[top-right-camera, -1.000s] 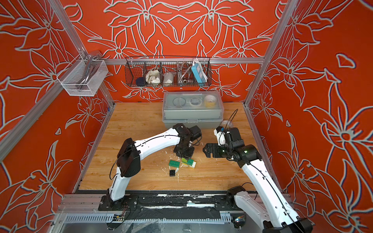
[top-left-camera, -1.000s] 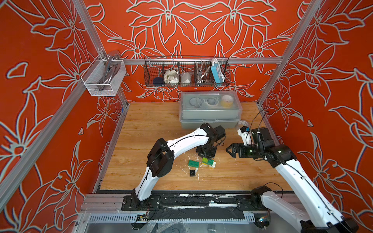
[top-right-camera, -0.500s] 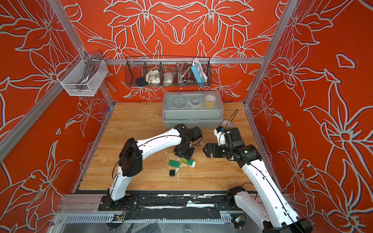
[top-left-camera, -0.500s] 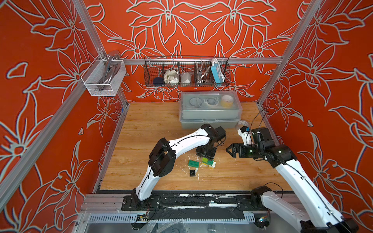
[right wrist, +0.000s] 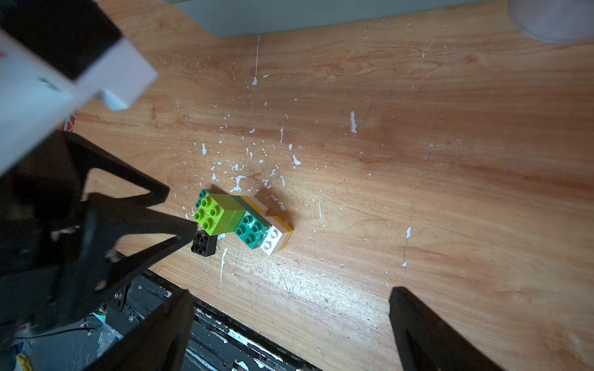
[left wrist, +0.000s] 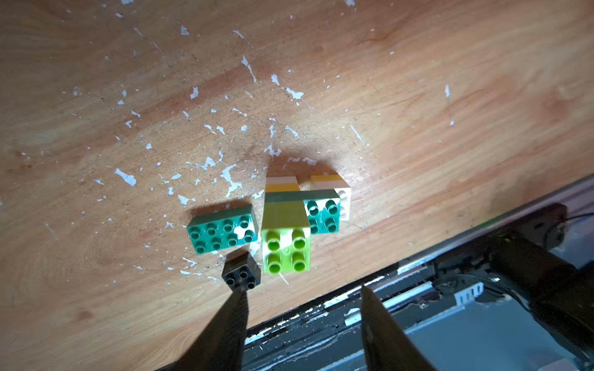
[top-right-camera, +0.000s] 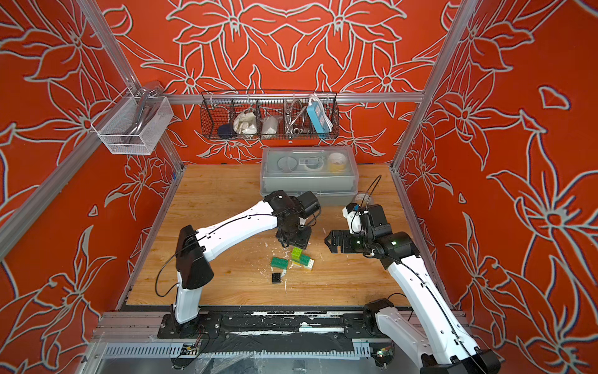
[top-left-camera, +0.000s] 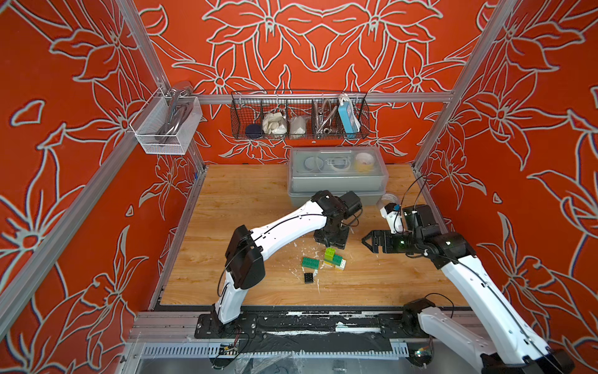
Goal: Assemble a giraffe with lego
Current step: Assemble the lego brick with the lego brick.
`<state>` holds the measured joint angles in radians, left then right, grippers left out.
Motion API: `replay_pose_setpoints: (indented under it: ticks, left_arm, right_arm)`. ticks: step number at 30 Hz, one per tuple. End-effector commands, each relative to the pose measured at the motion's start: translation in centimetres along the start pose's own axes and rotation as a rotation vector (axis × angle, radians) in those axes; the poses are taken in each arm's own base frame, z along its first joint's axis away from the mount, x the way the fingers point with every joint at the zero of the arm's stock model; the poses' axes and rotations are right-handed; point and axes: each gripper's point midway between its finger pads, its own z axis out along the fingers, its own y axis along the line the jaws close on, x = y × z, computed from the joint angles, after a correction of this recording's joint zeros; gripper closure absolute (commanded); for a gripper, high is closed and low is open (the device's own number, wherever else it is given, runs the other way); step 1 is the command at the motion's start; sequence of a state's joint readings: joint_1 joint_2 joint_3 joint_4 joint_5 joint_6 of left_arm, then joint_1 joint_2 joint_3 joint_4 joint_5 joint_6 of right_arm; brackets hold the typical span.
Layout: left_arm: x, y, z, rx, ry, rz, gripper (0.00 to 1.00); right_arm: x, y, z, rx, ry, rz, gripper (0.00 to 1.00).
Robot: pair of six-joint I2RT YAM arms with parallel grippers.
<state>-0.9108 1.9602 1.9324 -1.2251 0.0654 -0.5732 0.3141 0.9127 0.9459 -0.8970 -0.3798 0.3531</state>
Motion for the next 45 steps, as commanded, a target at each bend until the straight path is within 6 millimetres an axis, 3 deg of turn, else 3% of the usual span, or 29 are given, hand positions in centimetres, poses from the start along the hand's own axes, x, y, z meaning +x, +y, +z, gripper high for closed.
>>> replay_pose_setpoints:
  ticks: [1,7,10,15,23,33,39,45]
  left_arm:
    - [0.6,2.6,-1.5,0.005,-0.017,-0.086,0.44]
    - [2.5,7.7,-0.4,-0.031,0.004,-0.193,0.46]
    - [4.3,9.6,1.7,-0.057,0.052,-0.239,0.45]
    - [6.6,10.7,4.5,-0.051,0.096,-0.299,0.45]
    - [7.8,11.3,5.1,-0.054,0.117,-0.312,0.46]
    - [7.2,10.7,4.1,-0.02,0.079,-0.309,0.45]
    - [6.6,9.8,4.4,0.025,0.059,-0.308,0.32]
    - [6.5,8.9,5.1,0.052,0.062,-0.303,0.3]
  right_arm:
    - [0.7,0.7,1.0,-0.053,0.049,0.005,0.01]
    - [0.8,2.9,4.5,-0.064,0.131,-0.083,0.01]
    - [1.1,4.4,6.6,-0.08,0.182,-0.127,0.01]
    - [1.3,5.2,8.9,-0.092,0.218,-0.154,0.01]
    - [1.9,5.0,11.0,-0.08,0.261,-0.173,0.01]
    - [3.8,3.3,12.5,-0.032,0.325,-0.186,0.01]
    - [4.4,2.3,12.7,0.012,0.352,-0.196,0.02]
    - [5.0,1.6,13.2,0.042,0.391,-0.194,0.02]
